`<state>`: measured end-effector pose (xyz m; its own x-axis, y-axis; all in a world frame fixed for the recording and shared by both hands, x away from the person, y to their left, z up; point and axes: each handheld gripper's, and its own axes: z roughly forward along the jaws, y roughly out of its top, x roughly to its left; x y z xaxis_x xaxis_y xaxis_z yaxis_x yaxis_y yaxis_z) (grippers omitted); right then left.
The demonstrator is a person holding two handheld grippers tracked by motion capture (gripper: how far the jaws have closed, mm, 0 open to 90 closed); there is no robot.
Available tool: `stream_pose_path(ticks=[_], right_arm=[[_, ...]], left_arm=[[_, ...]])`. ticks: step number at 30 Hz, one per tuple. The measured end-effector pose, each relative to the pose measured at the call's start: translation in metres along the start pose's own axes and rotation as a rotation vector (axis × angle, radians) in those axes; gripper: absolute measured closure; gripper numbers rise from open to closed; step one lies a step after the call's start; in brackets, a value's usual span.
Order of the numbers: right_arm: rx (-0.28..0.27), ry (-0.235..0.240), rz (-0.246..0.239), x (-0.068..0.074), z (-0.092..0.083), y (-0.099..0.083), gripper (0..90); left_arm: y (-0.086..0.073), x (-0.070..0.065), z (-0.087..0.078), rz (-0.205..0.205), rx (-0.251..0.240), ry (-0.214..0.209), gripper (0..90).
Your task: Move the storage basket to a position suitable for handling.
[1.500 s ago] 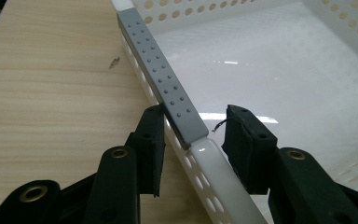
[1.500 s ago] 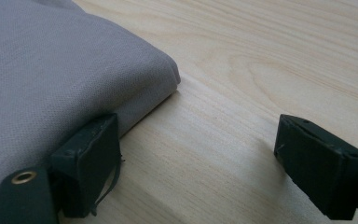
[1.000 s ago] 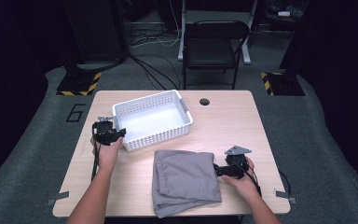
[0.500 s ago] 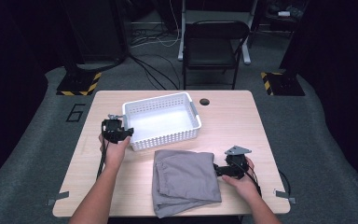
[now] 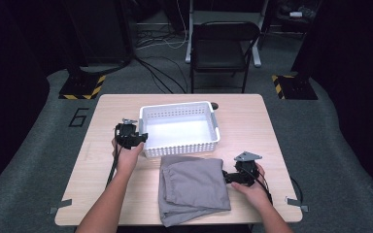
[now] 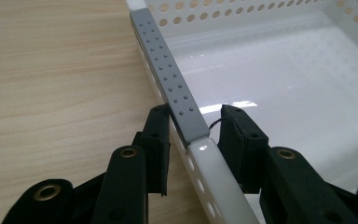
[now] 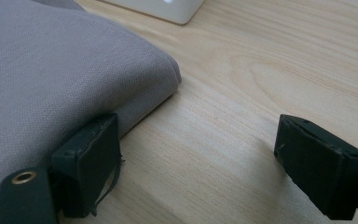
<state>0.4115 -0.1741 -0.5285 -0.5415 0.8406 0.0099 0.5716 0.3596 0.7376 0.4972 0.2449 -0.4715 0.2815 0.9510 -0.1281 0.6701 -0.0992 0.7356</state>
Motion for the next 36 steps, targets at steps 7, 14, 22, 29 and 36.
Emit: stream_pose_path(ticks=[7, 14, 22, 29, 36], right_arm=[[0.0, 0.0, -0.004, 0.0, 0.0, 0.0, 13.7], [0.0, 0.002, -0.004, 0.0, 0.0, 0.0, 13.7], [-0.001, 0.003, -0.004, 0.0, 0.0, 0.0, 13.7], [0.0, 0.003, -0.004, 0.0, 0.0, 0.0, 13.7], [0.0, 0.003, -0.004, 0.0, 0.0, 0.0, 13.7]], left_arm=[[0.004, -0.01, 0.006, 0.049, 0.004, -0.037, 63.9], [0.005, -0.019, 0.01, 0.031, -0.001, -0.082, 63.9], [0.004, -0.021, 0.01, 0.038, -0.001, -0.077, 63.6], [0.004, -0.021, 0.01, 0.054, 0.001, -0.07, 61.9], [0.004, -0.02, 0.008, 0.04, -0.009, -0.055, 52.5]])
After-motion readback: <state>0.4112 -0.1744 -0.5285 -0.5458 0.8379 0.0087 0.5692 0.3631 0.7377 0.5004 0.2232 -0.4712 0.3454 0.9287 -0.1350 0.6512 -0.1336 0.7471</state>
